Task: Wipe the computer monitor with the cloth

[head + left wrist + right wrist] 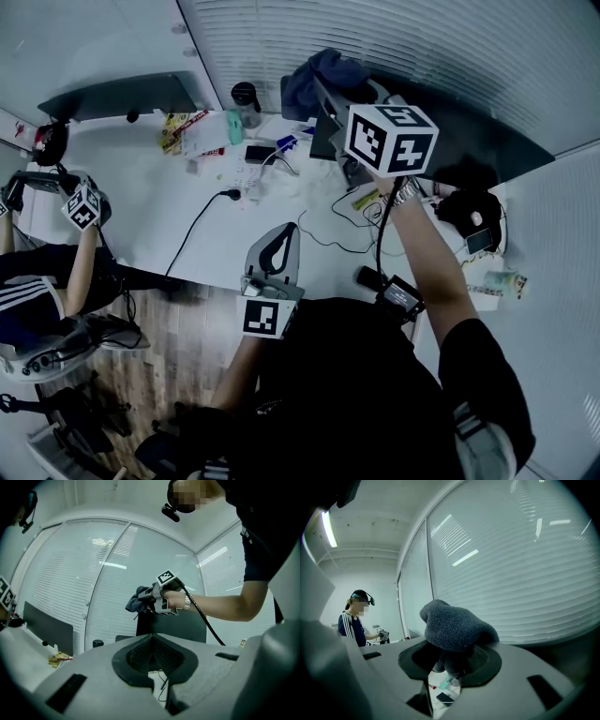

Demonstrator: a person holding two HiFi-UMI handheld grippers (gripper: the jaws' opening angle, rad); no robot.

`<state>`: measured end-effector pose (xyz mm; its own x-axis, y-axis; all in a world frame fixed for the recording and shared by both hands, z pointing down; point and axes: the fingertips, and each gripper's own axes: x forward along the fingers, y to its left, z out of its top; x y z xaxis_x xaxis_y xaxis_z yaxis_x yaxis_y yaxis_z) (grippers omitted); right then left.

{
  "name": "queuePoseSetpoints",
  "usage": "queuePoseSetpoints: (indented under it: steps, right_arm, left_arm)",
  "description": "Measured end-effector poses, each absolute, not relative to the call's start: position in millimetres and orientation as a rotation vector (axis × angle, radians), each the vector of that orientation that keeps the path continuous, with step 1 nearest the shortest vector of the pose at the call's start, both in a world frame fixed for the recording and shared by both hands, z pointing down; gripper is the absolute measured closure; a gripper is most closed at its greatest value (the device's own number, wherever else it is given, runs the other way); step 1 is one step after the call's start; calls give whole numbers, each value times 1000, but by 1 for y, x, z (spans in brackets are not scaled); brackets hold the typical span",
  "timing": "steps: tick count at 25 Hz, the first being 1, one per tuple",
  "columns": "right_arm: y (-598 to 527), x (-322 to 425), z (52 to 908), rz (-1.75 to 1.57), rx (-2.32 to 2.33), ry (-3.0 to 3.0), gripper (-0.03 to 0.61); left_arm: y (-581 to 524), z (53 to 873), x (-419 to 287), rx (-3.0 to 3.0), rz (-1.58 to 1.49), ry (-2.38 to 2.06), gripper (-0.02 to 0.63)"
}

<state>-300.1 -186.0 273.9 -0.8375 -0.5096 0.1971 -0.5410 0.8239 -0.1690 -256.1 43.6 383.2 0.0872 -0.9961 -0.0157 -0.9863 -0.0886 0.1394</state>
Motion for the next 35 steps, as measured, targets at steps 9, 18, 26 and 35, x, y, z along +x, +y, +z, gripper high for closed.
queuePoseSetpoints:
  steps: [9,18,26,35]
  right_arm:
    - [-188,-248,253,219,956,-2889,451]
    - [-171,-143,268,276,1073,-2856,451]
    - [-134,-17,264,448,1215,-2894,451]
    - [-88,115,259,457,1351,-2865,451]
  left_arm:
    - [32,377,-240,2319,-138,-2011,606]
    - [19,366,-210,2392,-131,-1966,606]
    - [9,360,-141,2484,-96,-1866,606]
    - [11,342,-62,2546,-84,-1838,606]
